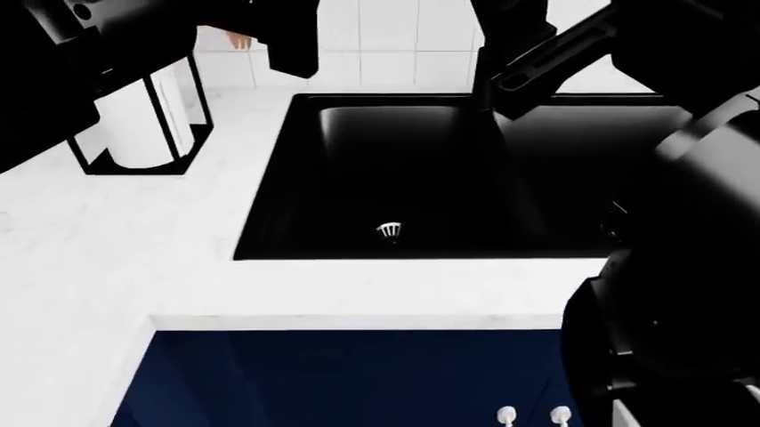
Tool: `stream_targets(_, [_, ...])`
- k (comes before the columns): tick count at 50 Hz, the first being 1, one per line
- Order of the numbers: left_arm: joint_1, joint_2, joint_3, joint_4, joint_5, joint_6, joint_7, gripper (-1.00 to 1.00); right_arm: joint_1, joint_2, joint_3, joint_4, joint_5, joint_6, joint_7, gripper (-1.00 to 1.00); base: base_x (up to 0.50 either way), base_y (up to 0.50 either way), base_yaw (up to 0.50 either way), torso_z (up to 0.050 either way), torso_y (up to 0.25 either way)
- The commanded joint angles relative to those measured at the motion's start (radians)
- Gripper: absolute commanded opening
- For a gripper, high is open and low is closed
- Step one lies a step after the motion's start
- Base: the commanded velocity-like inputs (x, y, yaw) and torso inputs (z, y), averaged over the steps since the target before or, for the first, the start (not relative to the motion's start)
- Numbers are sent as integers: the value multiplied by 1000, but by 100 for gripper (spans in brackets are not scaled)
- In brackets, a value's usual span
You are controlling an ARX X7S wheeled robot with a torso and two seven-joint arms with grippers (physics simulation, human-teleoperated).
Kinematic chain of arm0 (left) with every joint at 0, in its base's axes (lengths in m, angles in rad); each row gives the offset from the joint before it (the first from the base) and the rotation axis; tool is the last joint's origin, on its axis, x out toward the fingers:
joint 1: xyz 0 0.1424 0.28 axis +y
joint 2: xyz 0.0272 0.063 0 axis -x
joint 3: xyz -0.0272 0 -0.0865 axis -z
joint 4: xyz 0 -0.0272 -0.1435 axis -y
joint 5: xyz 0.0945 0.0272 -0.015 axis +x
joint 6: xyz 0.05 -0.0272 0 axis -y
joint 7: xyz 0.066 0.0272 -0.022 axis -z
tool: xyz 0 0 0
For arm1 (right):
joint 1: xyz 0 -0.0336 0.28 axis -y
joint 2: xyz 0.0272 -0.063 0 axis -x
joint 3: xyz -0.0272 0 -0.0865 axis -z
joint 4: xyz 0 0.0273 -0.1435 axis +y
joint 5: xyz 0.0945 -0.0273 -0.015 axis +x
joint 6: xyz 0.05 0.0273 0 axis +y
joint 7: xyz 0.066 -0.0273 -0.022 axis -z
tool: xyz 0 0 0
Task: Pick the corn, radish from the counter and place them in the cabinet. Then close the cabinet.
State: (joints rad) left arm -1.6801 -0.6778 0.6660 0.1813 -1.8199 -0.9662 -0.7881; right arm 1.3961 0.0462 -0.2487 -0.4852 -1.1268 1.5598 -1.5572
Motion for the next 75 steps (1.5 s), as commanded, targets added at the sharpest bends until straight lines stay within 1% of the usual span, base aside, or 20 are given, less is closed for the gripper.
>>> stream_targets(1, [2,0,4,-6,11,1,10,100,19,7,10,13,15,-14,19,100,430,-2,0,0,0])
stream_targets(12, [0,-2,1,6,2,5,4,100,17,15,2,3,18,-10,15,100,474,-2,0,0,0])
stream_targets(29, [-31,-6,-1,10,-19,-5,-8,100,19,30,-27,-3,18,0,0,100,327,-1,0,0,0])
stream_targets(49, [-30,-8,-3,24,-27,3,-17,100,10,36,-42,-12,8,5,-7,100,35,54,0,0,0])
stream_targets(56, [-31,-7,-3,30,-33,5,-20,100,10,35,-41,-14,7,6,-7,100,1,431,0,0,0])
stream_targets(64, [-34,-6,-2,32,-35,6,-22,100,12,33,-35,-12,5,5,-6,100,0,2,0,0,0])
stream_targets(69, [-34,-5,-2,33,-36,7,-22,100,10,32,-41,-6,4,8,-11,100,-270,388,0,0,0])
stream_targets(75, [-35,-6,-2,36,-39,8,-23,100,8,31,-32,-6,2,8,-11,100,-28,21,0,0,0])
